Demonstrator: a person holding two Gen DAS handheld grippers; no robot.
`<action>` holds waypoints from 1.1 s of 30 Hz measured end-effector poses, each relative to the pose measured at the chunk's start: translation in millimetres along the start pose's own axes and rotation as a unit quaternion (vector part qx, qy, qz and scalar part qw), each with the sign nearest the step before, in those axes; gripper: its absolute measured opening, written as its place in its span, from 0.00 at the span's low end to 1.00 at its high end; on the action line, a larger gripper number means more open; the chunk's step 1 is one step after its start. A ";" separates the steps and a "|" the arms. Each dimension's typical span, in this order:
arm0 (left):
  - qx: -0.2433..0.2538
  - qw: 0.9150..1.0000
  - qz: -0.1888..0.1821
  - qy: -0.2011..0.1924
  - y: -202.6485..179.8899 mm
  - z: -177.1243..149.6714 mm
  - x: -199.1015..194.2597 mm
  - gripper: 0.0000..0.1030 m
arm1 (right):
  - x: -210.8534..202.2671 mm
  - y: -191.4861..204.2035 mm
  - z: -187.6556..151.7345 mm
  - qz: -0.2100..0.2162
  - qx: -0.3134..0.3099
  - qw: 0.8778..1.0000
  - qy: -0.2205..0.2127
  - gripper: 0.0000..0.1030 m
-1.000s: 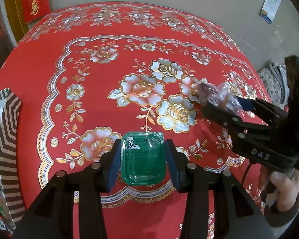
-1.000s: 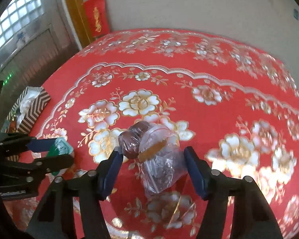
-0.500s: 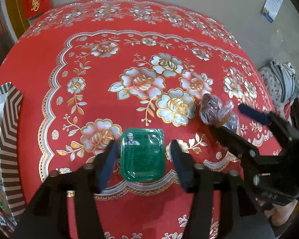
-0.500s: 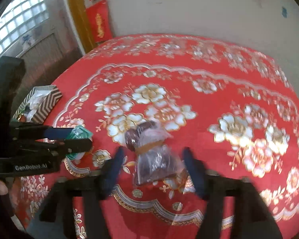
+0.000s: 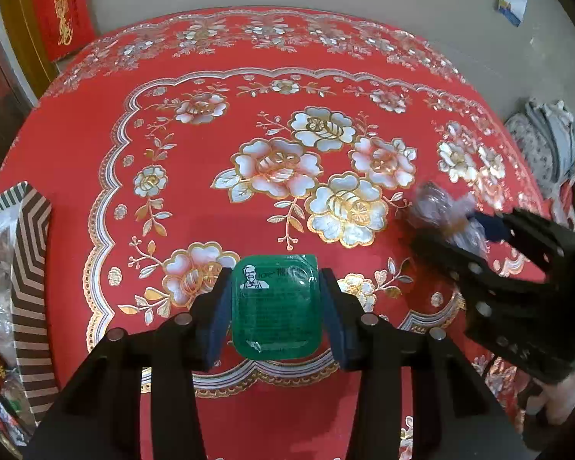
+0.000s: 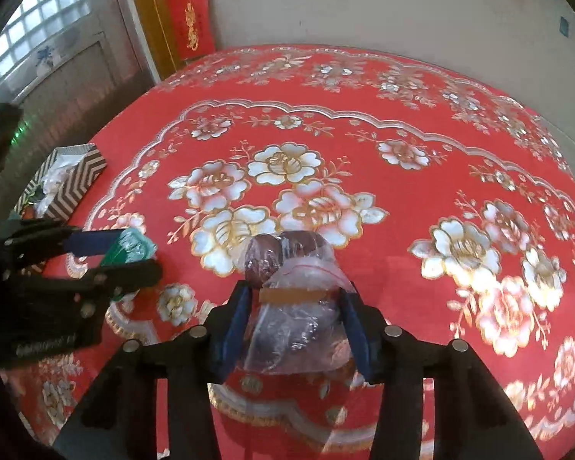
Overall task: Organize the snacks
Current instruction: 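Carry the sauce cup and candy bag over the white box with both tools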
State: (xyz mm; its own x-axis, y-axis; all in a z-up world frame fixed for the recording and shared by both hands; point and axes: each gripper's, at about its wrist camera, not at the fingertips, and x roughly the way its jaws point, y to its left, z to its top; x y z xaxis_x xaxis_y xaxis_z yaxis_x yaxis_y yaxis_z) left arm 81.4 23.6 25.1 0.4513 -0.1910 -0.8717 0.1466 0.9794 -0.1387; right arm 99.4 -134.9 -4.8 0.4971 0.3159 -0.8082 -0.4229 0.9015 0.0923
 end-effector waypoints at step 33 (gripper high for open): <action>-0.039 0.997 0.017 -0.069 71.7 -56.8 -91.9 0.40 | -64.7 107.4 -18.7 0.036 0.009 0.996 -0.083 0.44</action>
State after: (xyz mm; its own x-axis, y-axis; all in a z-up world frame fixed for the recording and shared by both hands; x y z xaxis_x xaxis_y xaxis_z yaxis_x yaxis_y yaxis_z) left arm 0.5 115.1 68.6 0.5730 -0.1604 -0.8037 0.0630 0.9864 -0.1519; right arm 7.6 -64.1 46.5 0.5846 0.4224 -0.6927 -0.4492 0.8795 0.1572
